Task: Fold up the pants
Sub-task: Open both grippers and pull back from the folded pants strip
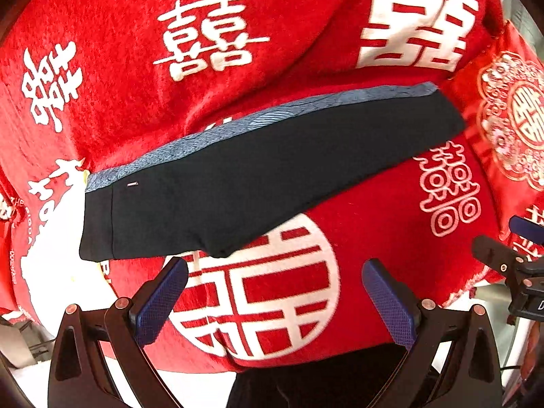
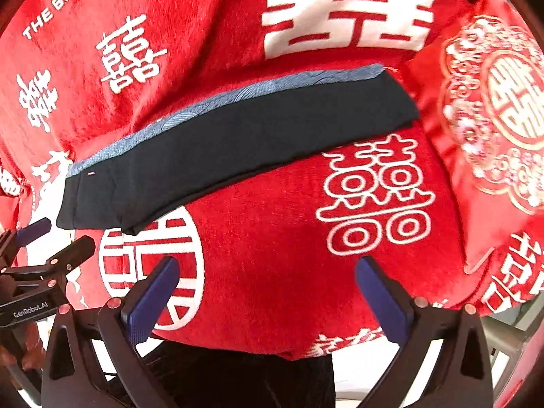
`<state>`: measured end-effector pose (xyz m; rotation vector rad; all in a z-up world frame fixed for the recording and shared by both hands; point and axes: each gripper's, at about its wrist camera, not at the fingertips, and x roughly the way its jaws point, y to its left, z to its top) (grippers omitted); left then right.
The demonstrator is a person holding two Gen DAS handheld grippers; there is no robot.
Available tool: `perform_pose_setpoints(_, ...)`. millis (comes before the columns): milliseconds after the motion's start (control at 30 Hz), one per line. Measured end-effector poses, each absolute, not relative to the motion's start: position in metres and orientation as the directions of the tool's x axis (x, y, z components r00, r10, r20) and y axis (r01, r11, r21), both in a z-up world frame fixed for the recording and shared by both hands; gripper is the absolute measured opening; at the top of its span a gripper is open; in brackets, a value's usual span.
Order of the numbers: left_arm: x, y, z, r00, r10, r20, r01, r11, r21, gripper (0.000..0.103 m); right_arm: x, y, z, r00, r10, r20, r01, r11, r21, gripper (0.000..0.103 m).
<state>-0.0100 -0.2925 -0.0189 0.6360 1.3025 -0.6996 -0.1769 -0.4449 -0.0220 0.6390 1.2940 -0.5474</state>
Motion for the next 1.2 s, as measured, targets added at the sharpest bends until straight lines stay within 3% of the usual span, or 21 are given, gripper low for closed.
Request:
perform_pose_setpoints(200,-0.028,-0.292,0.0,0.112,-0.102,-0.988,0.791,0.612,0.027,0.103,-0.187,-0.435,-0.003,0.132,-0.082,-0.988,0.708,0.705,0.036,0.103)
perform_pose_setpoints(1200,-0.032,-0.275,0.016,0.065,-0.131,-0.989,0.796,0.605,-0.027,0.103,-0.186,-0.429,0.039,0.078,-0.197,-0.977,0.718,0.691,-0.082,0.103)
